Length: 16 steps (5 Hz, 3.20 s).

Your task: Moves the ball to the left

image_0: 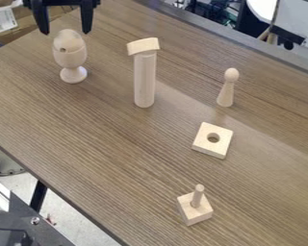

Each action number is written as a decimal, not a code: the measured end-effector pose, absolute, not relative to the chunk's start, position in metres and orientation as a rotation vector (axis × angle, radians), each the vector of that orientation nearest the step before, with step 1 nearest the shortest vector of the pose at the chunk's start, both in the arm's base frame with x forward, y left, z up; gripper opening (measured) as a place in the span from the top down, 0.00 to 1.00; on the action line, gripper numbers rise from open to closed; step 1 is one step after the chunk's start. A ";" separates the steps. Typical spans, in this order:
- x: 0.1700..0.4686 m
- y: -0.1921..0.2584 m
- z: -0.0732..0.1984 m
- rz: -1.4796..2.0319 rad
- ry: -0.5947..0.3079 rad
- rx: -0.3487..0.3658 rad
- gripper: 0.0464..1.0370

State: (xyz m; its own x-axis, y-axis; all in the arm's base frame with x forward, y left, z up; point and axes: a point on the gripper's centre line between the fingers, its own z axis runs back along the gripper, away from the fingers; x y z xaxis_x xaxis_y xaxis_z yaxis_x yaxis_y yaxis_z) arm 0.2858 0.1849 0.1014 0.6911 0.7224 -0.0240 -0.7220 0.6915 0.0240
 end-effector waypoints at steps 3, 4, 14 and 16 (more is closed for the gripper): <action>0.282 0.182 0.085 0.796 0.080 0.000 0.08; 0.282 0.180 0.082 0.795 0.059 -0.017 0.30; 0.294 0.184 0.084 0.707 0.158 0.001 0.30; 0.298 0.181 0.083 0.657 0.134 -0.006 0.30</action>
State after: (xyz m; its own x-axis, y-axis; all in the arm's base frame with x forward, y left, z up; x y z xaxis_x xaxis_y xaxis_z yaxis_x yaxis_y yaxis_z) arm 0.2979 0.1811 0.0831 0.7834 0.6085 -0.1265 -0.6094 0.7921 0.0365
